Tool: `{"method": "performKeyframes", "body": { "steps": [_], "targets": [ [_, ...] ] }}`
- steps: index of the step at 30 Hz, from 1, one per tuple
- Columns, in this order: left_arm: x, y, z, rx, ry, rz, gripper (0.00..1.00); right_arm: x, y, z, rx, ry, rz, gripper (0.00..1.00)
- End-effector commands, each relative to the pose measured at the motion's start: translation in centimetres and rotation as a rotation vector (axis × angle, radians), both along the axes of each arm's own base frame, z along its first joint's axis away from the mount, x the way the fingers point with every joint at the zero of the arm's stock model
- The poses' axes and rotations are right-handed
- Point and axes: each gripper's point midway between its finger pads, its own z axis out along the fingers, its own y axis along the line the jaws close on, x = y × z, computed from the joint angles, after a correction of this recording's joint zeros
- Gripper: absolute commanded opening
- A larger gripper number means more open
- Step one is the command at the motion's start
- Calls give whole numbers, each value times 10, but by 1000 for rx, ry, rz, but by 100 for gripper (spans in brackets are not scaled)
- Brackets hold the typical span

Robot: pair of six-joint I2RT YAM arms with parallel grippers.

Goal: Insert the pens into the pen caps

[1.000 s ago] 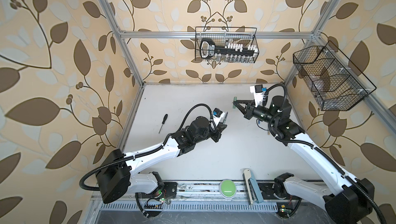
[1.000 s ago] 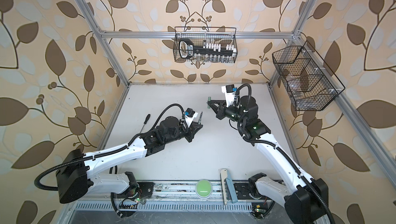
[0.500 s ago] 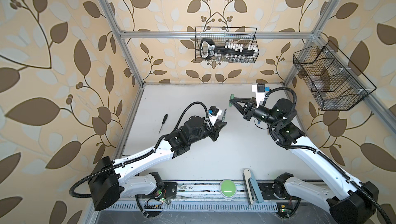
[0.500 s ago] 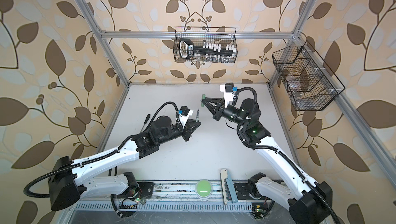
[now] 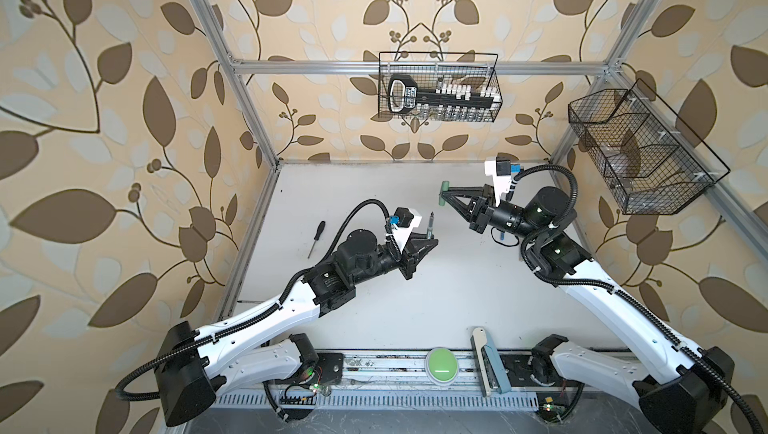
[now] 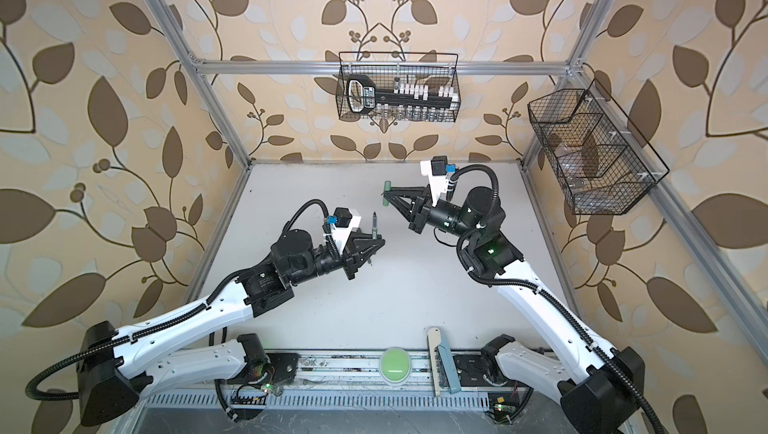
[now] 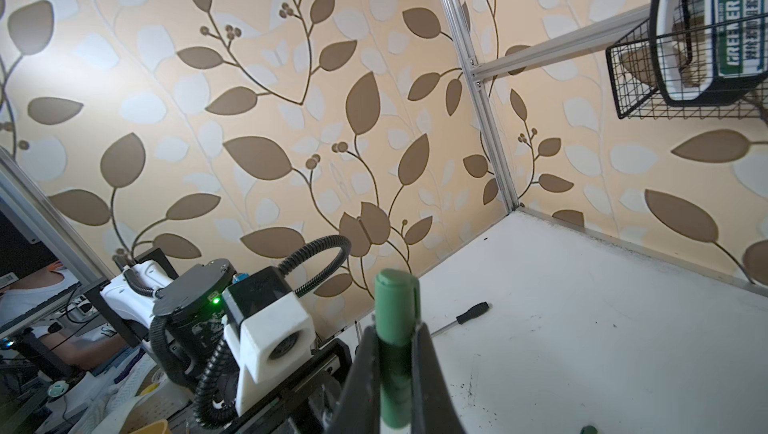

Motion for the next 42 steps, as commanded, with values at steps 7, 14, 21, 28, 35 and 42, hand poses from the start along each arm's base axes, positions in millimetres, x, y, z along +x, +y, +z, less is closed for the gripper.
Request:
{"method": "performKeyframes", "body": {
  "steps": [7,14,21,28,35,42],
  "targets": [
    [-12,-6,17,-43,-4,-79,0,-18,13,32,13,-92,92,8],
    [-13,-5,19,-42,-9,-77,0,-22,21,23,-24,-74,122,8],
    [-12,-3,21,-43,-16,-65,0,-26,19,13,-46,-55,120,8],
    [-11,-4,22,-41,-17,-67,0,-27,18,4,-53,-46,114,8],
    [-10,-4,22,-36,-15,-59,0,-30,17,0,-47,-41,124,8],
    [-10,-3,24,-40,-18,-62,0,-27,17,-11,-63,-16,113,8]
  ]
}}
